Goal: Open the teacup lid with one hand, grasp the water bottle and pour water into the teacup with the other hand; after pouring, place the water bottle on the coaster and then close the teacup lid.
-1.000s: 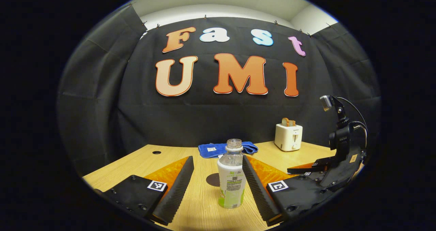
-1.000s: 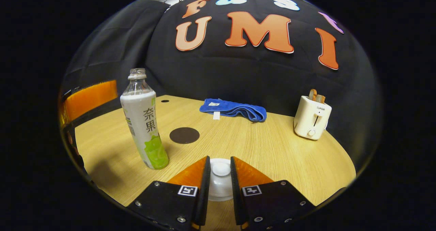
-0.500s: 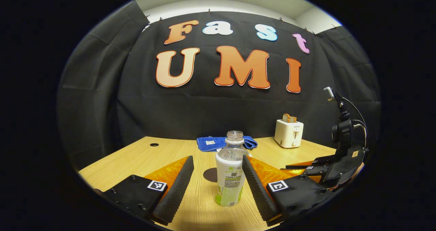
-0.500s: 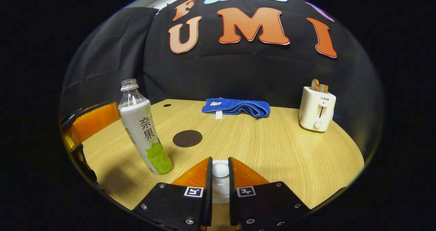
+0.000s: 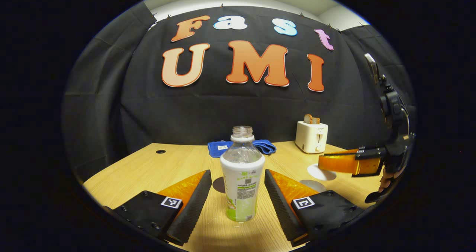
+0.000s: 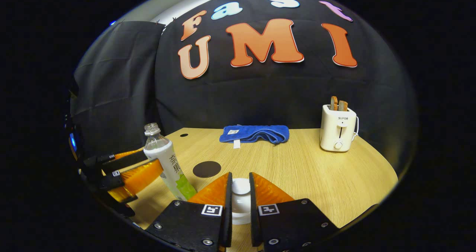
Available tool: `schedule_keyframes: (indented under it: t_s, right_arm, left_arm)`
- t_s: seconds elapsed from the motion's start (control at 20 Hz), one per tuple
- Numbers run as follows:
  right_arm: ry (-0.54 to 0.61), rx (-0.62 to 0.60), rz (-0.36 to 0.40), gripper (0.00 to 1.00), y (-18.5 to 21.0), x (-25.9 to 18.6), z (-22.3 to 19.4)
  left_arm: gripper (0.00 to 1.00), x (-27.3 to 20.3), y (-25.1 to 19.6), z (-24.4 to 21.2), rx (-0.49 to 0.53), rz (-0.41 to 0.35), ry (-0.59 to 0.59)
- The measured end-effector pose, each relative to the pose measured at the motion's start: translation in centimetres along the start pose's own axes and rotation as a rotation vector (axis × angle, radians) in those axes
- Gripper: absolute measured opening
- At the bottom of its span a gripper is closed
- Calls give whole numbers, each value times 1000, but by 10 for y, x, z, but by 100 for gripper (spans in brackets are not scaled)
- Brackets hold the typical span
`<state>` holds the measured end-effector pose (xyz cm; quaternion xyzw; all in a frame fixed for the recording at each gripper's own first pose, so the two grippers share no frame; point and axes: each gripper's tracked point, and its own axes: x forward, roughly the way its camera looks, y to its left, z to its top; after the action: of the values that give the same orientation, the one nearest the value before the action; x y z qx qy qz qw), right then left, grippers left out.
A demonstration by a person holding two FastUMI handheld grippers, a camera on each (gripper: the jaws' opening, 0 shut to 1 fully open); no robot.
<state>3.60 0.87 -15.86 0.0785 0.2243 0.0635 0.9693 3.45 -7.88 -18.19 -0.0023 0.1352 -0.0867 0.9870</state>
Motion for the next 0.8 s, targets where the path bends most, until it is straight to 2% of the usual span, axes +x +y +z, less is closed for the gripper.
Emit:
schedule_keyframes:
  t_s: [0.35,0.5,0.6,0.65,0.7,0.8]
  right_arm:
    - [-74,-12,-11,20,-5,-19,32]
    - [-95,-14,-7,20,-4,-26,39]
    - [-102,-21,-16,20,-7,-27,44]
    - [-106,-23,-20,20,-8,-29,45]
    - [-108,-22,-25,20,-11,-31,46]
    - [-112,-14,-39,20,-14,-34,48]
  left_arm:
    - [92,32,6,-28,-58,13,69]
    - [75,40,7,-28,-56,7,63]
    - [70,44,11,-26,-47,15,57]
    - [71,45,12,-26,-38,15,60]
    - [68,47,14,-26,-15,19,68]
    - [69,47,20,-24,46,45,76]
